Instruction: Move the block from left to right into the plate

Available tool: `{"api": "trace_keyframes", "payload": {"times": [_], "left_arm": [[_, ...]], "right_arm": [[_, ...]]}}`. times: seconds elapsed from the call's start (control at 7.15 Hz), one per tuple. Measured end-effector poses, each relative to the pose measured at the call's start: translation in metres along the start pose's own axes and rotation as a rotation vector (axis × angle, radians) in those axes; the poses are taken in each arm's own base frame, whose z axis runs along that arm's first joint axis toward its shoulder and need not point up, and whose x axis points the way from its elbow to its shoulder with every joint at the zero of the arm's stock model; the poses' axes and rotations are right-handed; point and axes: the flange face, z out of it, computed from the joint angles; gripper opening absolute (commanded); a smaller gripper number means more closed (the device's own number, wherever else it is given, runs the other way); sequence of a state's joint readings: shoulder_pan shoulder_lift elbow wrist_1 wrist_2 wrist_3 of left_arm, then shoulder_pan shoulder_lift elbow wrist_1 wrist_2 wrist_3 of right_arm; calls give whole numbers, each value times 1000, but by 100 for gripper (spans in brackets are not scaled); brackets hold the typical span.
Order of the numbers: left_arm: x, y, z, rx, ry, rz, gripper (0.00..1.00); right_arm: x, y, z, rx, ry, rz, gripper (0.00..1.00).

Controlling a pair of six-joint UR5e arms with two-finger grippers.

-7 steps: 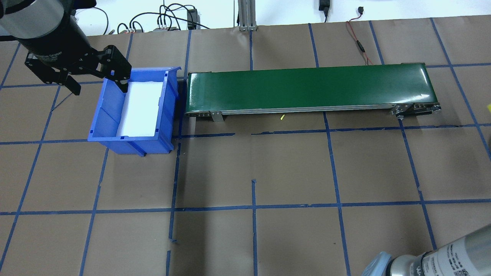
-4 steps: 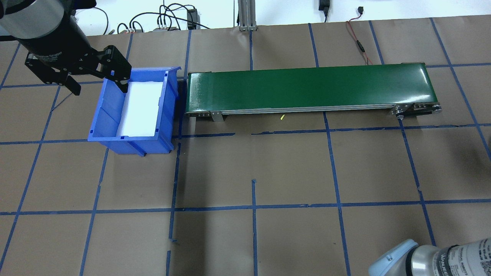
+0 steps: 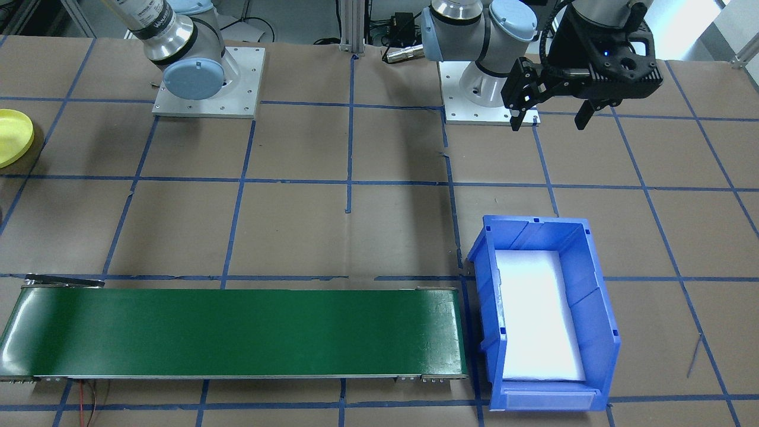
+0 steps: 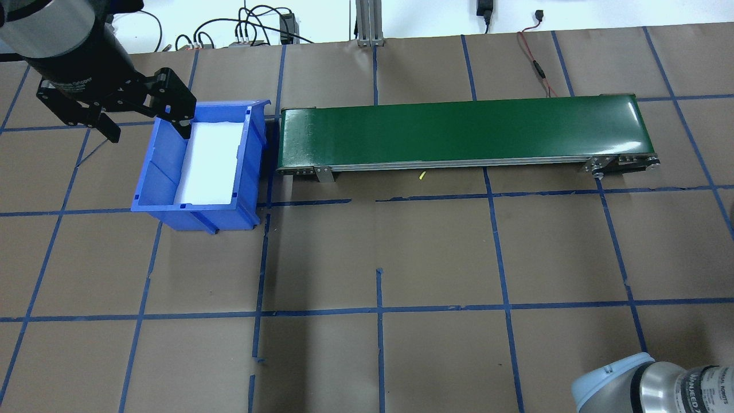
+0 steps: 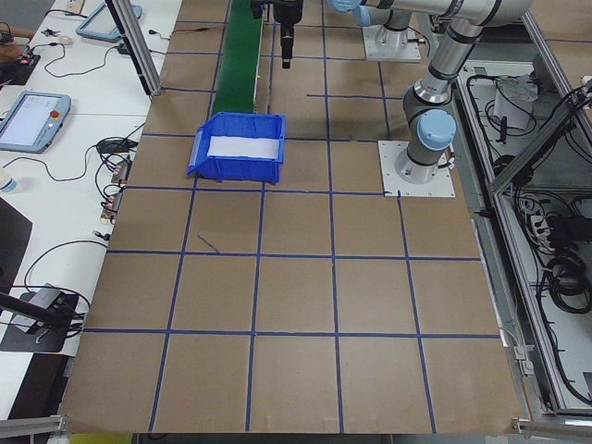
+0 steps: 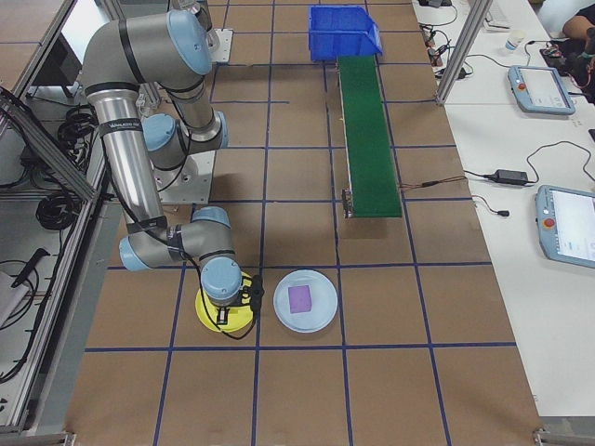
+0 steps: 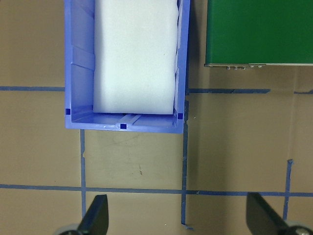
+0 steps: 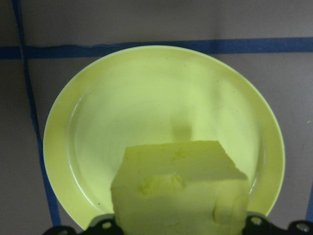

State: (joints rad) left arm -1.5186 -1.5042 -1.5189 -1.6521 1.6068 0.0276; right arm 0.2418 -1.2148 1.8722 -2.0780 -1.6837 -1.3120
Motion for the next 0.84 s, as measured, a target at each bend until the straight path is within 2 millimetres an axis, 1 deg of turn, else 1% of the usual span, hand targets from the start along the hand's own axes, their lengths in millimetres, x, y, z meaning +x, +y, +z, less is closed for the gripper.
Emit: {"api": "trace_keyframes", "payload": {"times": [0.14, 0.28, 0.56, 0.7, 0.84], "left_arm": [[0, 0, 0, 0, 0, 0, 100], [0, 0, 0, 1, 1, 0, 100], [0, 0, -1, 1, 1, 0, 100], [0, 0, 0, 1, 1, 0, 100], [0, 0, 0, 1, 1, 0, 100]], "right_arm": [[-3, 1, 6, 5, -5, 3, 81], [-5, 2, 10, 5, -11, 5, 100], [-5, 2, 12, 4, -12, 7, 100], [-3, 2, 8, 5, -2, 5, 100], [3, 2, -6, 14, 25, 4, 100]]}}
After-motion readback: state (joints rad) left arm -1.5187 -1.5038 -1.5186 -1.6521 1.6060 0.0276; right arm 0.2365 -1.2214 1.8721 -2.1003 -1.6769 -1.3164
